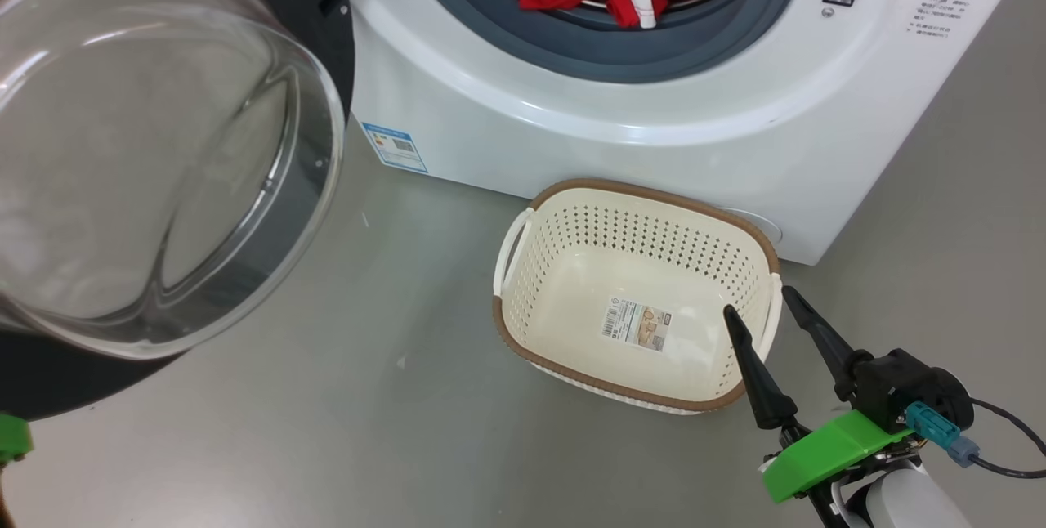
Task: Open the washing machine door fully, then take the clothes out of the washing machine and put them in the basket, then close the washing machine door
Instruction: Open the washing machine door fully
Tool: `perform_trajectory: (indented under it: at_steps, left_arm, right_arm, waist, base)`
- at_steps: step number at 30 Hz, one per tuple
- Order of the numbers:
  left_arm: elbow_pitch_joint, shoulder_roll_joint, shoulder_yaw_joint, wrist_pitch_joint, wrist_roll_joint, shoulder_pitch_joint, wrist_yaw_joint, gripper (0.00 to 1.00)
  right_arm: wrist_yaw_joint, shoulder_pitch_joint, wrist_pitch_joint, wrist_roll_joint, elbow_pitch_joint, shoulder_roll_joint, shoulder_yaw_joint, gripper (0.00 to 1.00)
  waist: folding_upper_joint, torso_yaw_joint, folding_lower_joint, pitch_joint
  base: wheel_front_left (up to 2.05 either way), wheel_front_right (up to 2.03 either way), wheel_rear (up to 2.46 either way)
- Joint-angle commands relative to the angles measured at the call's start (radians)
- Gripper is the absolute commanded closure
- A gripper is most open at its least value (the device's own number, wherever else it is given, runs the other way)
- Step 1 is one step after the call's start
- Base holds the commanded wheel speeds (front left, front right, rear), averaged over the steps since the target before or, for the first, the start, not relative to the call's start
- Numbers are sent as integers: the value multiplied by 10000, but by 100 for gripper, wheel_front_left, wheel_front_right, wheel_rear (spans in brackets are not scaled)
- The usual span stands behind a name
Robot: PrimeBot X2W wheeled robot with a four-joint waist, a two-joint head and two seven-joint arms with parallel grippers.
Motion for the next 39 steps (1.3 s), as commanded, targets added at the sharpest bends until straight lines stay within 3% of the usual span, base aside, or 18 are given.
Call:
perform_trajectory:
  at_steps: [1,12,24,32,35,39]
  left_arm:
    - [-150,655,390,-53,105,-290,20,100]
    - [290,765,385,-53,92,-374,18,100]
    - [-61,474,-91,-53,-70,342,18,98]
    - [-1014,42,-726,-53,-245,1268,18,50]
    - [-1363,-55,-1001,-53,-354,1616,18,3]
    - [-1734,-180,-1335,-53,-452,2060,18,0]
  right_arm:
    - [35,-255,-91,-48,-234,-34,213,0]
    - [35,-269,-91,-76,-217,-9,135,0]
    - [35,-92,-92,36,-177,62,139,0]
    - [35,121,-92,146,-208,54,159,0]
    - [35,207,-92,191,-227,44,143,0]
    - [35,326,-92,244,-278,52,86,0]
  waist:
    - [0,-63,0,72]
    - [0,-137,0,2]
    - [0,-131,0,-533]
    - [0,-196,0,-932]
    - [0,-272,0,-1071]
    - [0,-424,0,-1227]
  base:
    - [0,0,0]
    - [0,0,0]
    - [0,0,0]
    - [0,0,0]
    - [0,0,0]
    - [0,0,0]
